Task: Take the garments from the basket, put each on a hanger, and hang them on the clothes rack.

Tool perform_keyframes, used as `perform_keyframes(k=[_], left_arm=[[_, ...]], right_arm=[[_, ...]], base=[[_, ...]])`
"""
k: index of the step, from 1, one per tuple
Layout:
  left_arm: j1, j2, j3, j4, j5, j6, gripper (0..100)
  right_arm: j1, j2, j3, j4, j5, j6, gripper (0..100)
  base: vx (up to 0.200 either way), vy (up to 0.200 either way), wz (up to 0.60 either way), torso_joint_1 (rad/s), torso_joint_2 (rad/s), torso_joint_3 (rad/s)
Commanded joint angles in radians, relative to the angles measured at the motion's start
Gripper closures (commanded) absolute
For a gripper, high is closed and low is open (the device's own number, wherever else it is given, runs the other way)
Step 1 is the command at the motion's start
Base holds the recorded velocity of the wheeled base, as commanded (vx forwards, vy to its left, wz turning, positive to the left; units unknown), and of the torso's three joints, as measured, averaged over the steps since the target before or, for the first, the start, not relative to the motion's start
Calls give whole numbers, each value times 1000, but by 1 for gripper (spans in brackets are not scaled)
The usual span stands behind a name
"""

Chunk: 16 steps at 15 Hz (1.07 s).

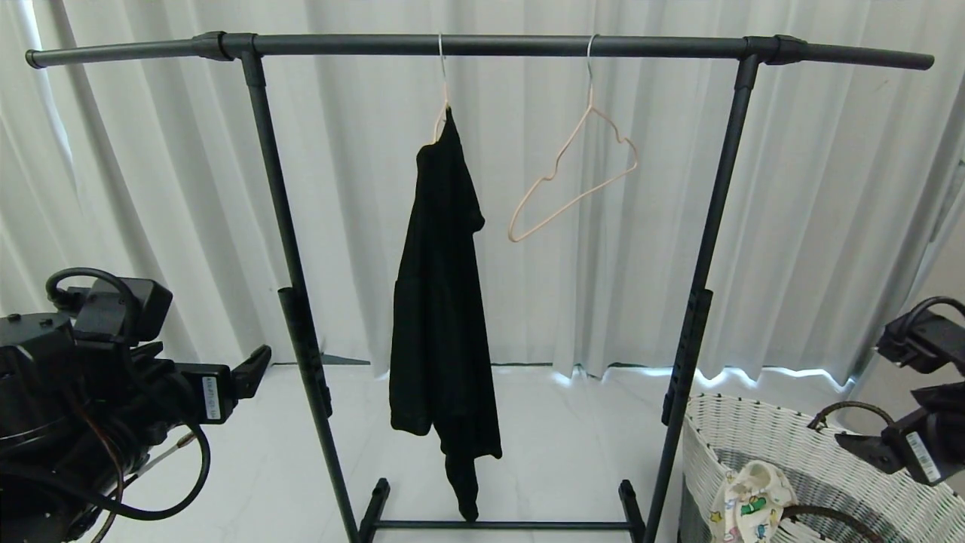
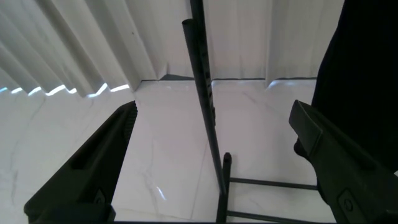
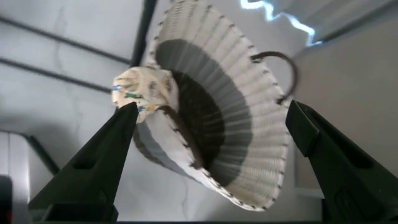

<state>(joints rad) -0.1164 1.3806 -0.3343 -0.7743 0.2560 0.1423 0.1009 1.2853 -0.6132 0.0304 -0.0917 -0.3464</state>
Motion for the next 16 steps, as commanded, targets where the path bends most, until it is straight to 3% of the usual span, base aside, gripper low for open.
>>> perform_keyframes(k=[1, 6, 16], left_arm=[[0, 0, -2, 0, 2, 5, 0], [0, -20, 3, 0, 3, 29, 0], [-78, -20, 4, 0, 5, 42, 0]], right_arm=[[48, 155, 50, -53, 9, 0, 0], [108, 348, 99, -165, -2, 1, 0], [88, 652, 93, -468, -184, 3, 0]], base=[[0, 0, 0, 0, 0, 0], [0, 0, 0, 0, 0, 0], [0, 0, 0, 0, 0, 0]])
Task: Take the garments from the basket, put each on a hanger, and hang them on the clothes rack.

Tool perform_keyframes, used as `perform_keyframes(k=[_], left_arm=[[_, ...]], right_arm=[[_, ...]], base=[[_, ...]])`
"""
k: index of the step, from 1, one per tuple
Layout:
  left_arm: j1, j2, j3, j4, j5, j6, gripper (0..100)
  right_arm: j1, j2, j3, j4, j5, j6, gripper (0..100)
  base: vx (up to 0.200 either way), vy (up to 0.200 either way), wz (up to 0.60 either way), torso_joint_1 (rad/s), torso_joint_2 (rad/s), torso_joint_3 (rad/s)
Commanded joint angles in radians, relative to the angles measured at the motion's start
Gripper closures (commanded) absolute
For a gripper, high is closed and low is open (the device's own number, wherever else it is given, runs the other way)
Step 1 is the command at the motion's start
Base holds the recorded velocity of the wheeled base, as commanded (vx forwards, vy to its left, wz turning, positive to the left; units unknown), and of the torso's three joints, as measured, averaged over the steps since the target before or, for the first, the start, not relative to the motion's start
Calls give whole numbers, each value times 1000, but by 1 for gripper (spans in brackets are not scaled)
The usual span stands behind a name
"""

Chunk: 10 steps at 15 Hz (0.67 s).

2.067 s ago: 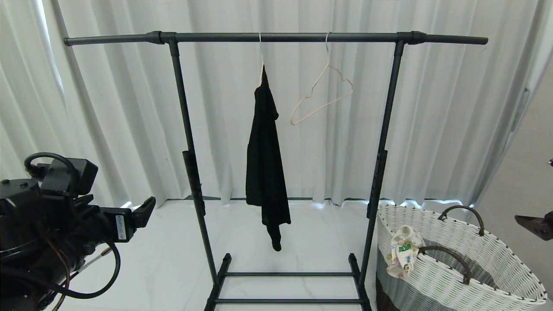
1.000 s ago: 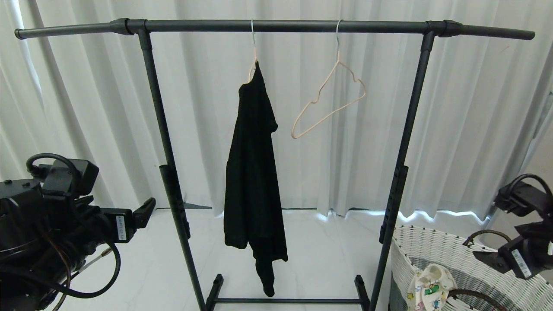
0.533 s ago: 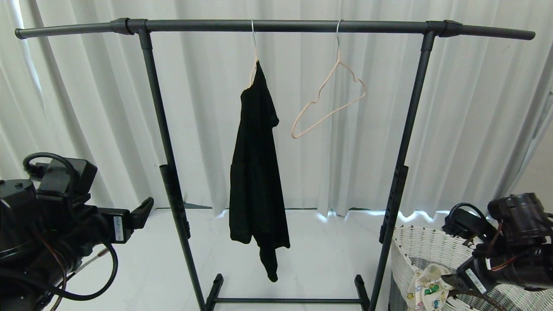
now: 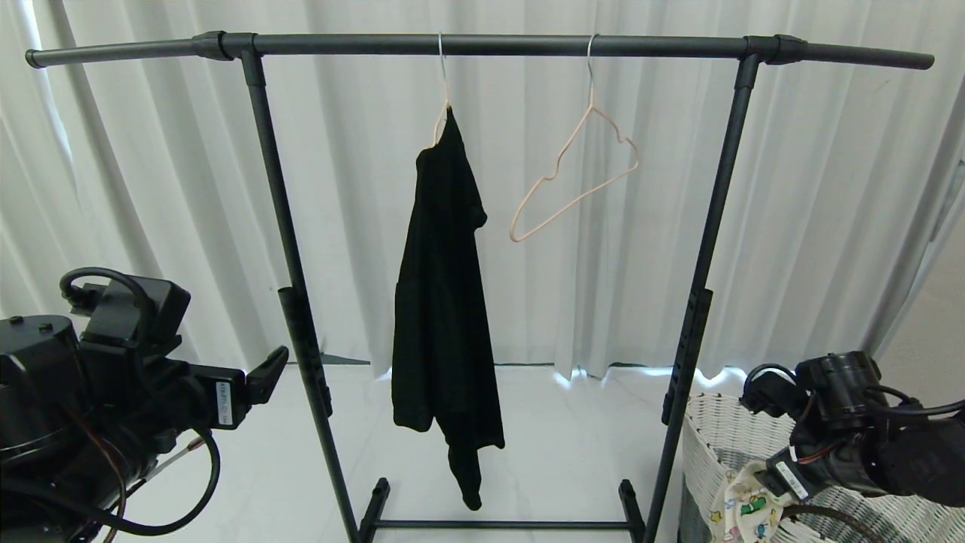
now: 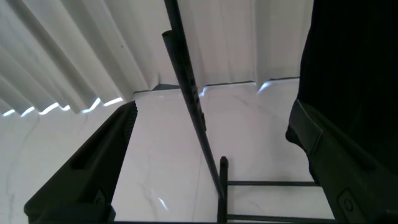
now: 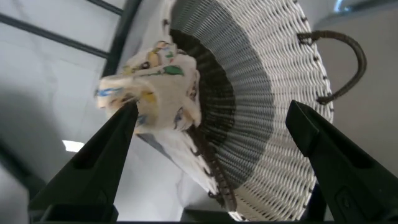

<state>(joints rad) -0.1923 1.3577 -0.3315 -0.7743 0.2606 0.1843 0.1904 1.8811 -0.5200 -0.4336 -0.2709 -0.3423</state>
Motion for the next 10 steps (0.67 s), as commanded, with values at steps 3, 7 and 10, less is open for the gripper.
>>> perform_keyframes(k=[3, 7, 10], left_arm=[[-1, 5, 3, 0, 0, 0, 0], [-1, 9, 5, 0, 0, -2, 0], [-1, 14, 5, 0, 0, -2, 0]], right_arm=[[-2, 81, -8, -13, -21, -1, 0], [0, 101, -15, -65, -42, -3, 100], [24, 44, -51, -59, -56, 14, 100]], base=[[0, 0, 0, 0, 0, 0], [0, 0, 0, 0, 0, 0], [0, 0, 0, 0, 0, 0]])
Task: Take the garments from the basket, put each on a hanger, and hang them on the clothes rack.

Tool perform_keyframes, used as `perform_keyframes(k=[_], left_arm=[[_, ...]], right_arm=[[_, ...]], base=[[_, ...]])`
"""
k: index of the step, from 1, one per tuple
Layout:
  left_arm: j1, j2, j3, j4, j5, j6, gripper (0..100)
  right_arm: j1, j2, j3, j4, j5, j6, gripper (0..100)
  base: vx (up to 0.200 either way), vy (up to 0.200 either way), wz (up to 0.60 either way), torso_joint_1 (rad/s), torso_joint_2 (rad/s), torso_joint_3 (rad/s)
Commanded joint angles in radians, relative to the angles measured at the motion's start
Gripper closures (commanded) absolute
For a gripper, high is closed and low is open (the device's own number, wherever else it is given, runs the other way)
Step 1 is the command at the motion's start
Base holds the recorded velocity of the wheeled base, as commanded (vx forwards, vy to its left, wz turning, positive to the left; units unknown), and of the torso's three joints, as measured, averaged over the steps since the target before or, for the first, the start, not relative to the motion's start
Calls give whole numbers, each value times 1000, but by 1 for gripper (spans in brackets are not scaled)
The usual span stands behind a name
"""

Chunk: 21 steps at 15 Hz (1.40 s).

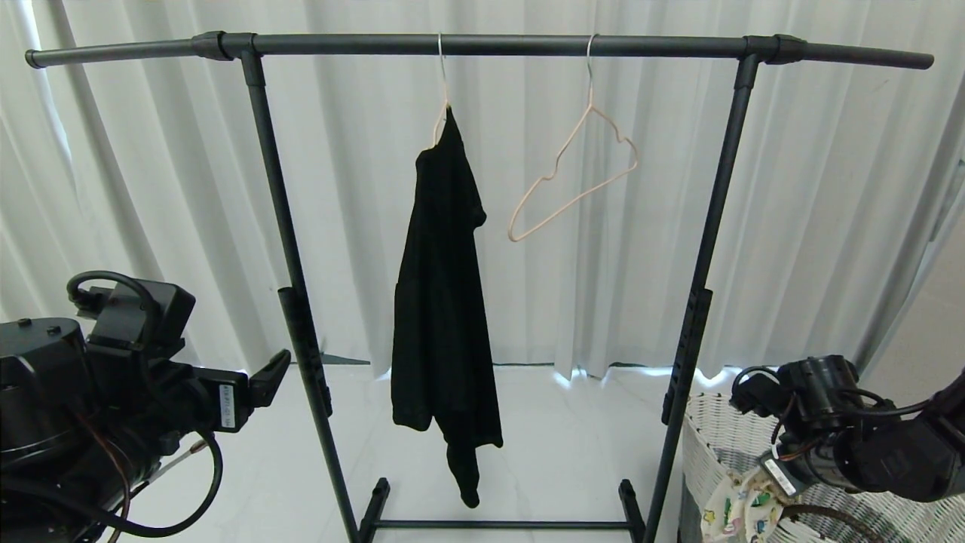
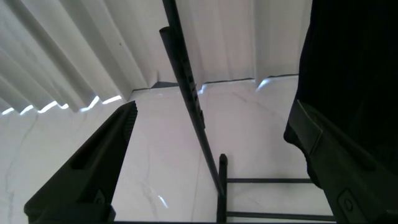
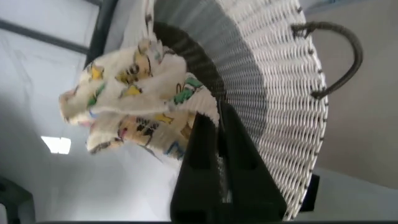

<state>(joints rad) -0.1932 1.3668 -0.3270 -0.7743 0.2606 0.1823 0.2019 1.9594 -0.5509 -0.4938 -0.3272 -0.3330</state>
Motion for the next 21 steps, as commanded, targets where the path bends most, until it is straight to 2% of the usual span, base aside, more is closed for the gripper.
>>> perform_keyframes(k=[1, 3, 4, 5, 6, 8, 10, 12, 15, 17, 18, 21], left_arm=[[0, 6, 0, 0, 0, 0, 0], [0, 12, 0, 0, -1, 0, 0], [-2, 15, 0, 0, -3, -1, 0], [-2, 15, 0, 0, -3, -1, 0], [-2, 17, 0, 0, -4, -4, 0], [-2, 14, 0, 0, -6, -9, 0], [-2, 26, 0, 0, -9, -18, 0], [-5, 55, -7, 0, -11, -63, 0], [-18, 57, -6, 0, -11, -64, 0], [-46, 49, -3, 0, -15, -64, 0], [-77, 37, -4, 0, -49, -66, 0], [-170, -20, -32, 0, -299, -83, 0]], right_arm=[[34, -53, -69, 4, 0, 29, 100], [82, -116, -190, 143, 0, 61, 100], [137, -174, -336, 357, 8, 124, 100], [191, -194, -445, 491, 10, 207, 100], [235, -204, -541, 590, 10, 272, 100], [303, -211, -707, 741, 10, 328, 100], [343, -212, -805, 814, 10, 331, 100], [376, -211, -870, 873, 10, 331, 100], [413, -208, -926, 913, 10, 333, 100], [436, -204, -939, 913, 10, 333, 100], [453, -203, -948, 911, 11, 335, 100], [527, -174, -1026, 911, 56, 387, 100]], base=[[0, 0, 0, 0, 0, 0], [0, 0, 0, 0, 0, 0], [-200, 0, 0, 7, 2, 2], [-200, 0, 0, 7, -2, -7], [-200, 0, 0, 12, 7, -2], [-200, 0, 0, 7, 10, 2], [-200, 0, 0, 2, 2, 5], [-200, 0, 0, 0, 10, -2], [-200, 0, 0, 1, 12, 2], [0, 0, 0, 0, 0, 0], [0, 0, 0, 0, 0, 0], [0, 0, 0, 0, 0, 0]])
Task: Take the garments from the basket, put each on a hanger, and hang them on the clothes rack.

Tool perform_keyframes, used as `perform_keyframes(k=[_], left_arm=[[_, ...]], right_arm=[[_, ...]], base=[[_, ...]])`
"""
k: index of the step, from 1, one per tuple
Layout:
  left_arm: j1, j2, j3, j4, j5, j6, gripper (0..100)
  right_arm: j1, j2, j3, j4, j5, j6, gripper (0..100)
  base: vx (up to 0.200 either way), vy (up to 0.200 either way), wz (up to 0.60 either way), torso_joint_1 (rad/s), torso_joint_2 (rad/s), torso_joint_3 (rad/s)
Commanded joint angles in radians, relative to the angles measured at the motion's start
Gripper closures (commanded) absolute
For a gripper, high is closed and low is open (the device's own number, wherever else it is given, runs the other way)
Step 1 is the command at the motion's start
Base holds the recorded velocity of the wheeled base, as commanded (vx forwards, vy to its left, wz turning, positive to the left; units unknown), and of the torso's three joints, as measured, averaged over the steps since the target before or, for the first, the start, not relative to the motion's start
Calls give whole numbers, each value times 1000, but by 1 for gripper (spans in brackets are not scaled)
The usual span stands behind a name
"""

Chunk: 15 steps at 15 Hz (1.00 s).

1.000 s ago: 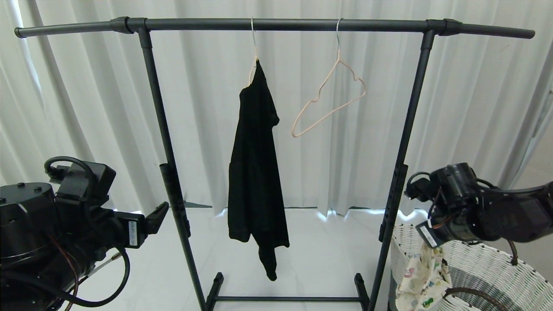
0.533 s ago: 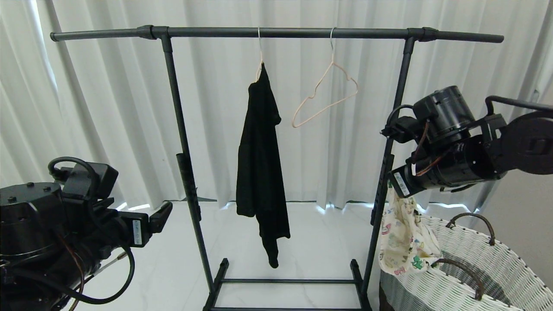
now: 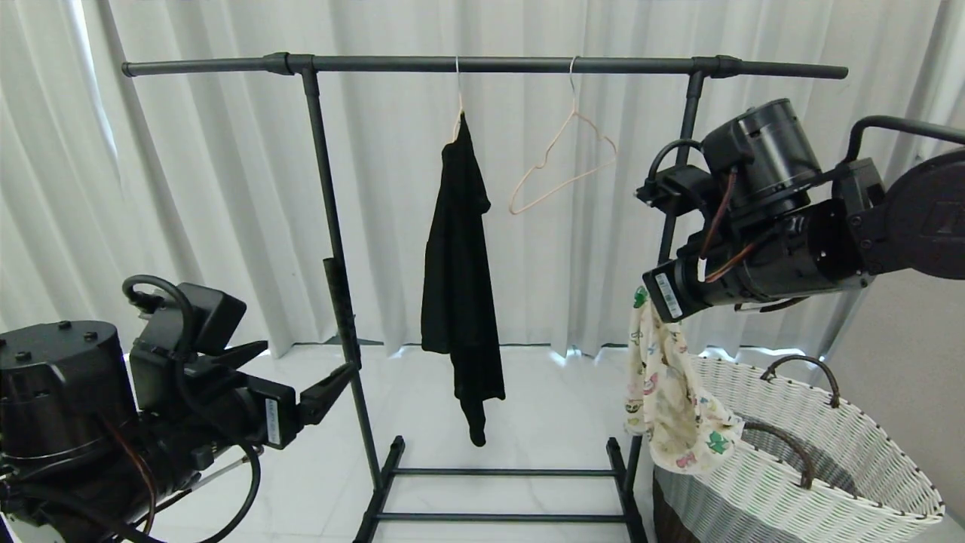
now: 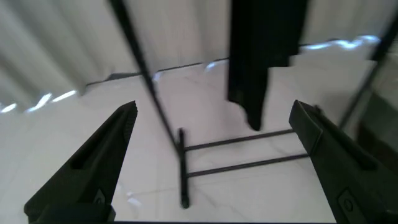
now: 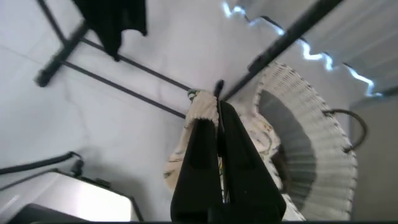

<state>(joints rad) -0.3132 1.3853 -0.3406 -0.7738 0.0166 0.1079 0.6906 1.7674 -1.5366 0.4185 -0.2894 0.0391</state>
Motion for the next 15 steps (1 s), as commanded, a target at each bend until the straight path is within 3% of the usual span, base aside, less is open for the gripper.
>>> perform_keyframes(k=[1, 2, 3, 7, 10, 13, 15], left_arm=[[-70, -43, -32, -1, -92, -19, 0], [-129, -38, -89, -1, -165, -74, 0], [-175, -29, -130, -1, -187, -109, 0], [-311, 58, -193, -1, -190, -134, 0], [-310, 127, -199, -1, -184, -143, 0], [-296, 175, -195, -1, -188, -226, 0], [-296, 187, -192, -1, -191, -231, 0]], right_arm=[[50, 26, -57, -1, 32, 24, 100], [72, 49, -103, -4, 75, 33, 100], [81, 67, -132, -6, 91, 33, 100], [118, 138, -292, -4, 142, 34, 100], [150, 164, -347, -1, 156, 33, 100], [217, 175, -372, 0, 157, 33, 100], [250, 176, -379, 0, 157, 34, 100]], base=[[0, 0, 0, 0, 0, 0], [0, 0, 0, 0, 0, 0], [0, 0, 0, 0, 0, 0], [0, 0, 0, 0, 0, 0], [0, 0, 0, 0, 0, 0], [0, 0, 0, 0, 0, 0], [0, 0, 0, 0, 0, 0]])
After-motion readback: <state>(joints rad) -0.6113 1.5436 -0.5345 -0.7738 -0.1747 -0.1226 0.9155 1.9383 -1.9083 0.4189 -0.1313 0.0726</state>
